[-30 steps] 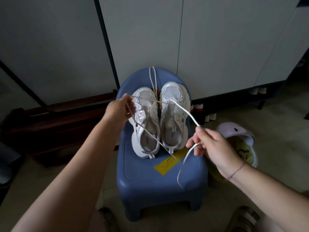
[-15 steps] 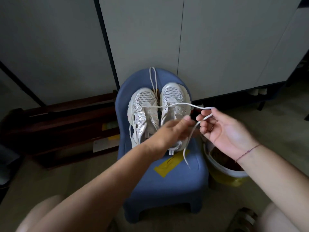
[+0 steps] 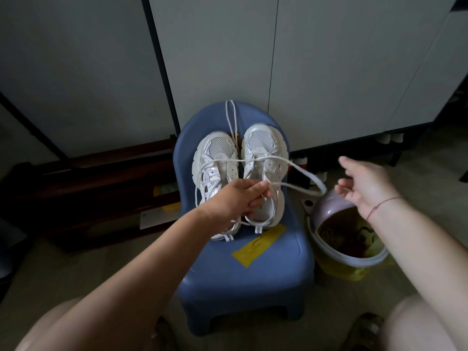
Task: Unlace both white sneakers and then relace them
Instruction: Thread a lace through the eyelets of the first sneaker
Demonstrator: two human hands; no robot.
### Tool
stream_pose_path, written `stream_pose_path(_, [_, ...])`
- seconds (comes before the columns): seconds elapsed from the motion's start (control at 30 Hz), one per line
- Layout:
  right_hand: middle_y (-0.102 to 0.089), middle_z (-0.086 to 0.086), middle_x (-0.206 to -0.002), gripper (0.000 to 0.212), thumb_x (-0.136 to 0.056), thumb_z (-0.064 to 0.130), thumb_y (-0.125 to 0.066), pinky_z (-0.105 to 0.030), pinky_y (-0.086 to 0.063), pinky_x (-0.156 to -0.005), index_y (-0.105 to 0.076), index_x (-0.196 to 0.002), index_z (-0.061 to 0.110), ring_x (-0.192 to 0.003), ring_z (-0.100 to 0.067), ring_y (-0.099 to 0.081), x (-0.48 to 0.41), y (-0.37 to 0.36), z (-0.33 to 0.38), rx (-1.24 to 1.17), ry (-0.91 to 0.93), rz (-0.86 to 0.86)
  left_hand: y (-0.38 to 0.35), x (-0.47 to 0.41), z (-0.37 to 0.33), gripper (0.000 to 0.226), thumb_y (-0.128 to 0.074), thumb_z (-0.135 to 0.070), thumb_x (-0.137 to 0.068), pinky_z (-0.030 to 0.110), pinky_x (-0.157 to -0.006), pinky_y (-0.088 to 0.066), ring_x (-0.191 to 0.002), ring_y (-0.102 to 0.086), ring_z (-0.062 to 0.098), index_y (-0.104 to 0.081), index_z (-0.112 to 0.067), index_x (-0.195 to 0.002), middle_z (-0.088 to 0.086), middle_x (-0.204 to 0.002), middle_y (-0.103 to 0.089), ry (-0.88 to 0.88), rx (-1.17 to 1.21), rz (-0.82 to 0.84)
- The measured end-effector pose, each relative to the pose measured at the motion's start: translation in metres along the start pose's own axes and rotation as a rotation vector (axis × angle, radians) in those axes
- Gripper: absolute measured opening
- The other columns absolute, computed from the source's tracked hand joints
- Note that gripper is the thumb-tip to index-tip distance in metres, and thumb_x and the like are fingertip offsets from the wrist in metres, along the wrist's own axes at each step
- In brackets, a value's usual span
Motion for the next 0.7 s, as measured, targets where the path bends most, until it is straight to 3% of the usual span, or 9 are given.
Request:
stream_pose_path(0.03, [-0.052,-0.014,-0.127,0.041,-0.092,0.015,-0.058,-0.015,-0.044,-0.039,-0.045,-0.131,0.011,-0.045,-0.002,-0.047,0.006,-0.007,0.0,0.144,0.13,0.062,-0.001,0.001,-0.001,0.034,-0.038,-0.02,-0.105,0.027,-0.054,-0.024,-0.044,-0.025,0.007,-0.057,-0.009,-0.079,-0.007,-0.049,-0.03,-0.002,-0.025,-0.005])
stream_pose_path(0.1, [-0.055,-0.004,-0.123,0.044,-0.091,0.01,-0.058,-0.017,-0.046,-0.042,-0.044,-0.133,0.016,-0.041,-0.001,-0.049,0.026,-0.027,-0.005,0.371,0.344,0.344,-0.004,0.002,-0.002,0.033,-0.04,-0.02,-0.105,0.024,-0.052,-0.028,-0.043,-0.027,0.006,-0.057,-0.01,-0.078,-0.004,-0.051,-0.029,-0.001,-0.05,-0.007])
stream_pose_path(0.2, [-0.065,-0.001,-0.088,0.019,-0.092,0.011,-0.056,-0.024,-0.051,-0.059,-0.06,-0.11,0.014,-0.057,-0.003,-0.056,0.049,-0.05,-0.024,0.628,0.407,0.718,-0.007,0.002,-0.004,0.031,-0.044,-0.021,-0.103,0.02,-0.047,-0.03,-0.041,-0.029,0.005,-0.056,-0.01,-0.077,-0.006,-0.048,-0.031,0.01,-0.054,-0.002])
stream_pose_path(0.27, [-0.064,0.001,-0.073,0.006,-0.089,0.016,-0.062,-0.031,-0.049,-0.067,-0.068,-0.091,0.014,-0.064,-0.007,-0.056,0.044,-0.051,-0.025,0.743,0.527,0.674,-0.005,0.002,-0.006,0.03,-0.043,-0.022,-0.103,0.019,-0.047,-0.032,-0.041,-0.03,0.005,-0.057,-0.011,-0.079,-0.009,-0.046,-0.032,0.013,-0.074,0.014])
stream_pose_path(0.33, [-0.062,0.007,-0.063,0.01,-0.086,0.017,-0.066,-0.025,-0.044,-0.062,-0.069,-0.076,0.016,-0.058,0.0,-0.052,0.03,-0.044,-0.018,0.753,0.603,0.538,-0.002,0.002,-0.007,0.032,-0.041,-0.022,-0.104,0.021,-0.049,-0.03,-0.041,-0.029,0.005,-0.059,-0.011,-0.08,-0.009,-0.047,-0.031,0.007,-0.09,0.017])
stream_pose_path(0.4, [-0.059,0.007,-0.058,0.014,-0.085,0.017,-0.067,-0.024,-0.04,-0.059,-0.07,-0.071,0.019,-0.052,0.0,-0.048,0.018,-0.034,-0.009,0.691,0.601,0.399,0.005,0.001,-0.009,0.033,-0.04,-0.022,-0.105,0.024,-0.053,-0.029,-0.042,-0.027,0.006,-0.06,-0.01,-0.081,-0.007,-0.049,-0.029,0.002,-0.079,-0.011])
stream_pose_path(0.5, [-0.063,0.004,-0.064,0.016,-0.086,0.017,-0.065,-0.032,-0.043,-0.065,-0.07,-0.072,0.024,-0.057,-0.008,-0.049,0.004,-0.023,-0.006,0.658,0.564,0.279,0.014,-0.001,-0.01,0.032,-0.04,-0.018,-0.105,0.026,-0.056,-0.032,-0.044,-0.029,0.007,-0.062,-0.008,-0.084,-0.002,-0.053,-0.031,-0.012,-0.053,-0.052])
stream_pose_path(0.6, [-0.065,0.008,-0.091,0.019,-0.085,0.016,-0.066,-0.028,-0.047,-0.068,-0.069,-0.099,0.028,-0.06,-0.004,-0.053,0.01,-0.033,-0.009,0.723,0.628,0.329,0.018,-0.003,-0.009,0.03,-0.047,-0.02,-0.102,0.022,-0.057,-0.039,-0.047,-0.035,0.009,-0.067,-0.013,-0.082,-0.003,-0.053,-0.041,-0.023,-0.125,-0.087])
stream_pose_path(0.7, [-0.066,0.009,-0.105,0.034,-0.089,0.009,-0.059,-0.02,-0.052,-0.068,-0.057,-0.117,0.029,-0.065,-0.01,-0.064,0.029,-0.06,-0.013,0.683,0.566,0.634,0.019,-0.004,-0.014,0.027,-0.058,-0.024,-0.097,0.015,-0.053,-0.039,-0.047,-0.042,0.005,-0.07,-0.022,-0.072,-0.008,-0.052,-0.054,-0.046,-0.265,-0.129])
Point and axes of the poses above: each hand's wrist, its own x-axis away from the middle knuckle, its own y-axis out of the back of the hand, z = x × y, the point moved 3 cm from there along -x, towards the middle knuckle
